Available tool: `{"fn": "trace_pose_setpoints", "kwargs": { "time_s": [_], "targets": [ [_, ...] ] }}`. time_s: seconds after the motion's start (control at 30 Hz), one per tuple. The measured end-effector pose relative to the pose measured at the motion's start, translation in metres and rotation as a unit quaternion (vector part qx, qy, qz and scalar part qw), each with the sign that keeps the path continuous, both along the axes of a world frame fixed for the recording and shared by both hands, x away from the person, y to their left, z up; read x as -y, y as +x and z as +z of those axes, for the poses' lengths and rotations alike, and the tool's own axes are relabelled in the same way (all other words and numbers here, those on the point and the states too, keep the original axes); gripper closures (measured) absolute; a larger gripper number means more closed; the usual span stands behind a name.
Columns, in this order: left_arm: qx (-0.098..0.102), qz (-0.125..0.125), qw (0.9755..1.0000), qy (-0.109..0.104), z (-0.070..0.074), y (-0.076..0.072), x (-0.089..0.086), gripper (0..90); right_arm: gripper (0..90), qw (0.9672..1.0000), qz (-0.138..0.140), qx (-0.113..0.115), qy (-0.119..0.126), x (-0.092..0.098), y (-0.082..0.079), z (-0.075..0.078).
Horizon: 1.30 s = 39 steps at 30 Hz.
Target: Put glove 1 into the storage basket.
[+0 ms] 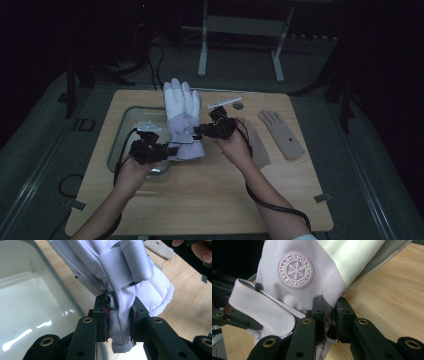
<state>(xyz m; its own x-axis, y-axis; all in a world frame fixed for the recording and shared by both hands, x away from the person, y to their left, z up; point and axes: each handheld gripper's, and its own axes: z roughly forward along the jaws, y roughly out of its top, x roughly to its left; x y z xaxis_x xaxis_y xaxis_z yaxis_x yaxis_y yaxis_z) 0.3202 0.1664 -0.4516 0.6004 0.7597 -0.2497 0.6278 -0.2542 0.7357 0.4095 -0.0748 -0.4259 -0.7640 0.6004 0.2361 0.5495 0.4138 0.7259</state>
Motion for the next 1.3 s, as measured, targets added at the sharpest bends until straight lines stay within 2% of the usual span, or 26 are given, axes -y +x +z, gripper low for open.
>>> {"fn": "trace_pose_setpoints", "kwargs": {
  "time_s": [0.17, 0.57, 0.8, 1.03, 1.3],
  "targets": [
    [0.000, 0.006, 1.0000, 0.007, 0.002, -0.002, -0.020, 72.3, 79.6, 0.9999, 0.011, 0.003, -0.001, -0.022, 0.002, 0.001],
    [-0.005, 0.020, 0.9998, 0.008, 0.004, -0.006, -0.069, 72.3, 79.7, 0.9996, 0.028, 0.000, 0.004, -0.073, 0.004, 0.002],
    [-0.011, 0.021, 0.9994, 0.025, 0.000, -0.010, -0.093, 72.2, 80.0, 0.9992, 0.039, -0.006, -0.002, -0.100, 0.003, -0.005],
    [-0.033, 0.021, 0.9989, 0.027, -0.014, -0.006, -0.108, 72.2, 80.1, 0.9991, 0.037, -0.018, -0.007, -0.119, 0.003, -0.021],
    [-0.071, 0.020, 0.9968, 0.031, -0.038, 0.000, -0.113, 72.0, 80.5, 0.9984, 0.031, -0.033, -0.033, -0.130, 0.004, -0.047]
  ]
}}
